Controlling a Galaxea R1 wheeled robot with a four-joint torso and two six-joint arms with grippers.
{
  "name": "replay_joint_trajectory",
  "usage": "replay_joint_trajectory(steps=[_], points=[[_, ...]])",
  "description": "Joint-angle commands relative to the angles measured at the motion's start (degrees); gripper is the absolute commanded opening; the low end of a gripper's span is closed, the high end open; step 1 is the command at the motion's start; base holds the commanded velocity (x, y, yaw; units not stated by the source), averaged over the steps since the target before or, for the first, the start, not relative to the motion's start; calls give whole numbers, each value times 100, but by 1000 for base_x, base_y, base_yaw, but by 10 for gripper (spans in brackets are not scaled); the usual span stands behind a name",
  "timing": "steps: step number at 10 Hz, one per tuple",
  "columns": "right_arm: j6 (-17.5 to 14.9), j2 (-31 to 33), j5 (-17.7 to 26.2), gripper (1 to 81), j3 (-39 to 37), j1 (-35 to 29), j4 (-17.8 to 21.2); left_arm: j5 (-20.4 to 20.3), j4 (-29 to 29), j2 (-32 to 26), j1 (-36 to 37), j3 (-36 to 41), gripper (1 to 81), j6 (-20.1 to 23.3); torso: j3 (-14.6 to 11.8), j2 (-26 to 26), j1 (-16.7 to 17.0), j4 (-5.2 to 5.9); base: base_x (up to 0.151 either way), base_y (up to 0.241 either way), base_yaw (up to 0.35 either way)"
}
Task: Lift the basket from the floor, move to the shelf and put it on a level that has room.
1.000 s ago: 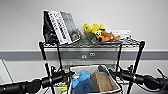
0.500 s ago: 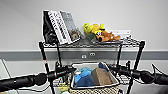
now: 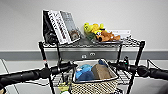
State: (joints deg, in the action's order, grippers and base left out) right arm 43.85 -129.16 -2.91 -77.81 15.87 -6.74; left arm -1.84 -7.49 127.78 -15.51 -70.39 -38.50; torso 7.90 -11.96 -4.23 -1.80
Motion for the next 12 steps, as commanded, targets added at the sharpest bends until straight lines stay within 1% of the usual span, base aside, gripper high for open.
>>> replay_joint_trajectory(steps=[1,4,6,8,10,12], points=[[62,-429,-350,10,-242,-1423,-108,-141,221,345,1326,-344,10,-35,0,0,0,0,0,0,0],[62,-718,-263,10,-724,-1345,-108,16,230,617,1370,-879,10,-44,4,2,-2,0,0,0,0],[62,-860,-254,10,-945,-1327,-134,193,239,846,1396,-1337,10,-44,6,5,-4,0,0,0,0],[62,-1132,-236,10,-1428,-1265,-187,228,239,1056,1449,-1705,10,-44,6,6,-6,0,0,0,0],[62,-1535,-96,10,-2032,-1265,-248,517,256,1223,1572,-2091,10,-35,9,6,-9,0,0,0,0],[62,-1737,-44,10,-2402,-1301,-301,649,256,1363,1668,-2381,10,-35,9,9,-9,0,0,0,0]])
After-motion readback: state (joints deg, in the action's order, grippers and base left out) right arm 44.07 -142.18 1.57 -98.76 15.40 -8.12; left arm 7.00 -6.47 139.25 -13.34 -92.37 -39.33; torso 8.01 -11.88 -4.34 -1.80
